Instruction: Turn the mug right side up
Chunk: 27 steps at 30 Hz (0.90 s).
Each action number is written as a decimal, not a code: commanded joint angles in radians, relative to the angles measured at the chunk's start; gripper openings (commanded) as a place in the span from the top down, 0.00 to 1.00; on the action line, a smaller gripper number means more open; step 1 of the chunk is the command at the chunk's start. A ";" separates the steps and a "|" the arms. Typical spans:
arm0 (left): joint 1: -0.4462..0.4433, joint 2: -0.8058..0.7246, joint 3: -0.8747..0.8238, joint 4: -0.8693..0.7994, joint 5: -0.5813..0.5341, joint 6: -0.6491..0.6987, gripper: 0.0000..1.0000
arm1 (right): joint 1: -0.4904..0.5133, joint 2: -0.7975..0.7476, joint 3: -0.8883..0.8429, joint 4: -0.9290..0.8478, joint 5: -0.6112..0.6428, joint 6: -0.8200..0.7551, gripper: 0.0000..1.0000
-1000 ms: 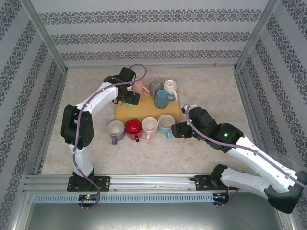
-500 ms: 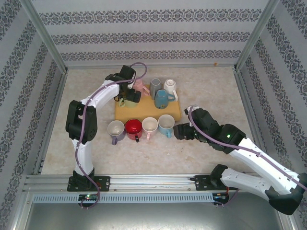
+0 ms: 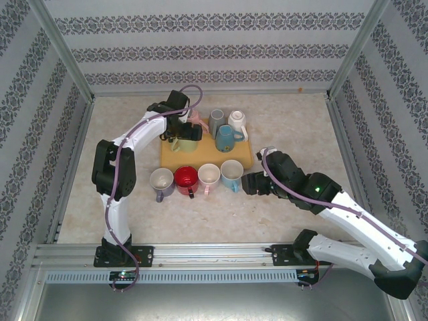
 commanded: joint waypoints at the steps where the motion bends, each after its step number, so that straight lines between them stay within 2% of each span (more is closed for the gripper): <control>1: -0.004 -0.032 0.037 -0.056 -0.050 0.026 0.08 | -0.006 0.004 -0.001 -0.010 0.022 0.017 0.20; 7: -0.005 0.058 0.133 -0.117 -0.178 0.105 0.05 | -0.007 0.021 0.009 -0.014 0.014 0.011 0.20; 12: -0.007 0.107 0.158 -0.112 -0.142 0.105 0.05 | -0.006 0.023 0.008 -0.020 0.011 0.010 0.20; 19: -0.007 0.154 0.171 -0.087 -0.129 0.106 0.10 | -0.006 0.010 0.005 -0.034 0.013 0.011 0.21; 24: -0.011 0.181 0.188 -0.088 -0.119 0.109 0.16 | -0.006 0.006 -0.008 -0.032 0.012 0.017 0.21; 27: -0.015 0.183 0.189 -0.091 -0.115 0.111 0.16 | -0.006 0.007 -0.010 -0.030 0.012 0.018 0.21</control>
